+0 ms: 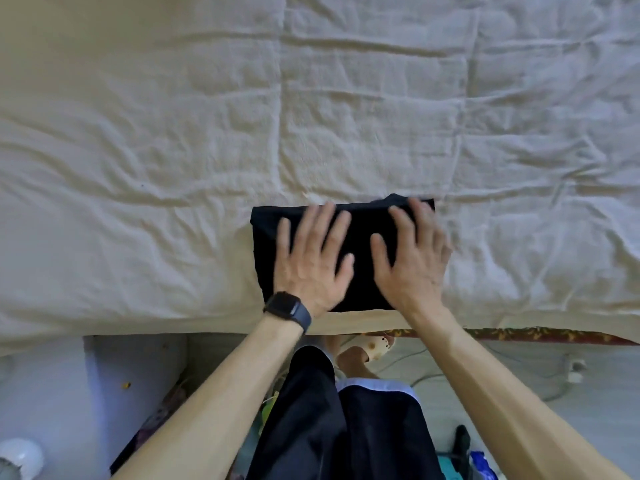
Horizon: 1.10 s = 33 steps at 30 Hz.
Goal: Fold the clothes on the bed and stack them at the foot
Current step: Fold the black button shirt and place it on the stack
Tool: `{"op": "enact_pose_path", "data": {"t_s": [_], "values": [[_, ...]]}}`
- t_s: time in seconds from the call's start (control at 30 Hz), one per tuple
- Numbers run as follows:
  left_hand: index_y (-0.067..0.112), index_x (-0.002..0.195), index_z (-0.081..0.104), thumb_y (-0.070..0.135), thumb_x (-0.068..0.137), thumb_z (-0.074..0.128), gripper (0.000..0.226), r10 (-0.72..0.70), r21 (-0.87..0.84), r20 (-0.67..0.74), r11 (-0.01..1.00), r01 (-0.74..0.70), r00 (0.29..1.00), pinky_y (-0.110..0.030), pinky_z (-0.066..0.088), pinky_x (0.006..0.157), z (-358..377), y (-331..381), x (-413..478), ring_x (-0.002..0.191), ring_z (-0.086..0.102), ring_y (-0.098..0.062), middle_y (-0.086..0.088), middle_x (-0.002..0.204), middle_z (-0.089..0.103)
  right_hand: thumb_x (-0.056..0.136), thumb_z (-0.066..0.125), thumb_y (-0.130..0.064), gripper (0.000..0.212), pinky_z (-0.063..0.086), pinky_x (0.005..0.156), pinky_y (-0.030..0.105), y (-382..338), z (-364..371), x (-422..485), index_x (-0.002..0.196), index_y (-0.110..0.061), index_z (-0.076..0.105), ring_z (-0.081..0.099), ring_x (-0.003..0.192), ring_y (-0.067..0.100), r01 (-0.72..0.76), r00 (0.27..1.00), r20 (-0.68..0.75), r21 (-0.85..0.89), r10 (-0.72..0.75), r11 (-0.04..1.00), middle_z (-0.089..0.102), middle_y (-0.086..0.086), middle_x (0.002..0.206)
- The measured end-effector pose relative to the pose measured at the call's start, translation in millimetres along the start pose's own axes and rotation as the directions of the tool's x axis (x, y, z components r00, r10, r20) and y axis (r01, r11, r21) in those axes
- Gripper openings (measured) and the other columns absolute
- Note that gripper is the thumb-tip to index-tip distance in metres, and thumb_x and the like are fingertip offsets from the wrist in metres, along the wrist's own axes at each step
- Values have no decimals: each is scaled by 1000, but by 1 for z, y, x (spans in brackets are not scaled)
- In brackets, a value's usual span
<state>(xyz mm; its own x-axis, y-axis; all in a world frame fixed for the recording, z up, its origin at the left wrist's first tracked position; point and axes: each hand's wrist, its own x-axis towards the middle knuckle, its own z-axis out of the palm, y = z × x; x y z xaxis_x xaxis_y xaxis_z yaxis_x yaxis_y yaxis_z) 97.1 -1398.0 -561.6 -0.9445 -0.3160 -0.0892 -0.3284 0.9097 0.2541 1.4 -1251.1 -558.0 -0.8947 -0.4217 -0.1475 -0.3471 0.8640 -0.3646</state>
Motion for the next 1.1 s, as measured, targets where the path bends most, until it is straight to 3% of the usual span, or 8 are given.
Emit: {"op": "enact_pose_path", "data": {"t_s": [0.17, 0.37, 0.43, 0.6, 0.73, 0.8, 0.93, 1.1], "values": [[30, 159, 17, 51, 98, 38, 68, 20, 88, 223, 995, -40, 975, -51, -7, 122, 37, 8, -4, 155, 7, -17, 2, 168, 11, 108, 36, -40, 57, 11, 125, 56, 18, 33, -8, 162, -25, 27, 9, 158, 19, 252, 962, 157, -195, -224, 948, 16, 3, 170], [37, 160, 4, 62, 99, 25, 69, -250, 174, 169, 960, 221, 953, -47, -12, 122, 49, -54, -12, 155, 2, -24, 4, 169, 0, 107, 16, -52, 63, -11, 124, 54, 57, 51, 11, 162, -31, -7, -13, 156, 12, 223, 943, 297, -228, -150, 948, -9, -3, 171], [36, 161, 2, 62, 100, 24, 69, -375, 170, 159, 922, 349, 913, -51, -7, 122, 40, -68, -20, 156, -1, -25, 2, 169, -2, 106, 18, -56, 67, -15, 124, 51, 54, 49, 9, 162, -31, -10, -18, 156, 14, 81, 958, 284, -200, -22, 976, -18, -4, 169], [32, 160, 11, 63, 97, 42, 77, -606, -41, 181, 782, 622, 774, -51, 28, 117, -6, -66, -36, 146, 25, -32, -9, 163, 23, 101, 44, -52, 66, 30, 115, 50, 51, 12, 0, 159, -35, 18, 34, 143, 30, -214, 961, 186, 34, 205, 976, 34, 6, 159], [27, 143, 30, 57, 83, 72, 79, -773, -491, 380, 297, 819, 508, -26, 48, 84, -29, -46, -41, 115, 57, -20, -2, 129, 53, 89, 64, -54, 66, 49, 90, 33, 63, -15, 8, 144, -26, 40, 61, 112, 18, -542, 831, 359, 349, 425, 765, 59, -7, 119], [24, 126, 38, 53, 81, 76, 65, -732, -489, 534, 140, 861, 423, -21, 44, 71, -30, -43, -41, 101, 61, -17, 6, 112, 58, 88, 74, -45, 57, 52, 81, 28, 67, -21, 18, 134, -25, 46, 64, 108, 16, -660, 741, 511, 433, 436, 615, 60, -11, 110], [22, 101, 62, 44, 82, 80, 34, -645, -495, 640, 71, 866, 418, -25, 49, 68, -21, -57, -34, 90, 66, -16, 8, 96, 68, 94, 72, -33, 40, 58, 83, 38, 69, -15, 37, 126, -24, 50, 67, 104, 18, -715, 675, 668, 488, 313, 501, 64, -4, 117], [15, 108, 70, 37, 84, 80, 34, -543, -551, 711, -38, 833, 446, -43, 56, 93, -17, -71, -36, 101, 70, -23, -2, 106, 76, 99, 66, -23, 31, 59, 67, 30, 69, -10, 43, 126, -32, 55, 74, 95, 15, -728, 674, 694, 568, 254, 383, 70, -9, 112]]}}
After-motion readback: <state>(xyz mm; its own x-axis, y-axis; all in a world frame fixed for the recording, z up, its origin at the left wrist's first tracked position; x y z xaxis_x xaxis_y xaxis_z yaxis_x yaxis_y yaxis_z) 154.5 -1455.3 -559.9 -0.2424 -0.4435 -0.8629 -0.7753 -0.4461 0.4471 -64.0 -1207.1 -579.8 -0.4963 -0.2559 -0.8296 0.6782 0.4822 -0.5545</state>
